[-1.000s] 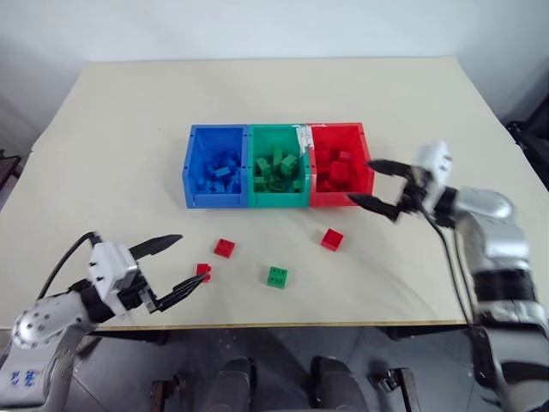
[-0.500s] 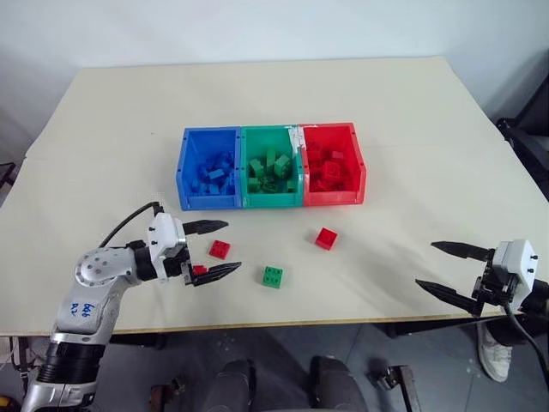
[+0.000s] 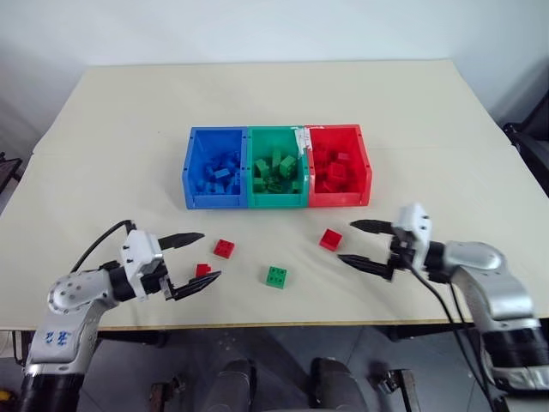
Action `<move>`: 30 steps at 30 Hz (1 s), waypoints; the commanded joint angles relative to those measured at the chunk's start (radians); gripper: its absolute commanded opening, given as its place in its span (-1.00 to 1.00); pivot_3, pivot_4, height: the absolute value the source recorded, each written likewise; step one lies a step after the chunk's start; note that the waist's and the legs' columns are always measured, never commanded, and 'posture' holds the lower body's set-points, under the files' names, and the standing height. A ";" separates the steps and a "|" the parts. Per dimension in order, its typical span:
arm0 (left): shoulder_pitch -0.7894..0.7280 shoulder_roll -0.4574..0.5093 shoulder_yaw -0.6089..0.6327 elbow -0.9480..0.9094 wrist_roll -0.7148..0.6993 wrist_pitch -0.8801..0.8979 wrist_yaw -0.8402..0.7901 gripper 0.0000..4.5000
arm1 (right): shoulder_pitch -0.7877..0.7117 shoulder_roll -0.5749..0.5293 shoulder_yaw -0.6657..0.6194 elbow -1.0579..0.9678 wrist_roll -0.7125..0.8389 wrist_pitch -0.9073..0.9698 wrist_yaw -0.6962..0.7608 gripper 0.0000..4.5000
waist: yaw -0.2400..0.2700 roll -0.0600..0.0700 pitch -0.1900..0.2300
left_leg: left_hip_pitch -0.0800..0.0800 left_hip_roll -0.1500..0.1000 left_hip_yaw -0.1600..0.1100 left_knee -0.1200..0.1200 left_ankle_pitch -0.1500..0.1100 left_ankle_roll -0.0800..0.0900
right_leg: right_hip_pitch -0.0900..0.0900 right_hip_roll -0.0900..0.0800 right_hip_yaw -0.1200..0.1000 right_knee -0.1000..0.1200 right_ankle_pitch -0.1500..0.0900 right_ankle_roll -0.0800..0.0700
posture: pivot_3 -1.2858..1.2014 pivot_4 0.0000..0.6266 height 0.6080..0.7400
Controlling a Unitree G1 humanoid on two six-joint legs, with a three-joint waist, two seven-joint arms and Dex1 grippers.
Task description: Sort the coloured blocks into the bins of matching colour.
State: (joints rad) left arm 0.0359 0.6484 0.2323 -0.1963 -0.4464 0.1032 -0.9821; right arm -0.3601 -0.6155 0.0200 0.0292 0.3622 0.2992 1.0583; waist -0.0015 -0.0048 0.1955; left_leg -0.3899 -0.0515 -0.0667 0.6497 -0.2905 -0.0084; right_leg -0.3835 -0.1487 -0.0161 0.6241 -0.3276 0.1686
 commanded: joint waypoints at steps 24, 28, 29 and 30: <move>0.131 -0.085 0.139 -0.198 -0.104 0.046 0.209 1.00 | -0.386 0.166 -0.085 0.200 -0.036 0.006 -0.265 -0.33 | -0.006 0.000 0.000 | 0.000 0.000 0.000 -0.001 0.000 -0.001 | -0.001 0.001 0.000 0.002 0.000 0.000 | 0.03 -0.52 1.00; 0.158 -0.095 0.145 -0.214 -0.103 0.044 0.217 1.00 | -0.517 0.176 -0.083 0.414 -0.118 -0.106 -0.354 -0.33 | -0.004 0.000 0.000 | -0.001 -0.001 0.000 -0.002 0.000 -0.001 | -0.002 0.001 -0.001 0.003 0.000 -0.001 | 0.03 -0.52 1.00; 0.168 -0.098 0.145 -0.218 -0.099 0.041 0.221 1.00 | -0.566 0.184 -0.085 0.501 -0.139 -0.147 -0.383 -0.33 | -0.004 0.000 0.000 | -0.001 -0.001 0.000 -0.002 -0.001 0.000 | -0.002 0.001 0.000 0.003 0.000 -0.001 | 0.03 -0.52 1.00; 0.173 -0.101 0.142 -0.222 -0.096 0.040 0.224 1.00 | -0.609 0.191 -0.083 0.574 -0.150 -0.154 -0.390 -0.17 | -0.006 0.000 0.000 | -0.001 -0.003 0.000 -0.002 -0.001 0.000 | -0.003 0.001 0.000 0.003 0.000 -0.001 | 0.03 -0.52 1.00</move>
State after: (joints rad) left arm 0.1940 0.5522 0.3624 -0.3827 -0.5251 0.1523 -0.7636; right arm -0.9218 -0.4272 -0.0477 0.5300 0.2318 0.1932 0.6976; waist -0.0071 -0.0048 0.1955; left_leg -0.3915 -0.0554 -0.0657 0.6479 -0.2912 -0.0089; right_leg -0.3866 -0.1481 -0.0161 0.6269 -0.3277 0.1680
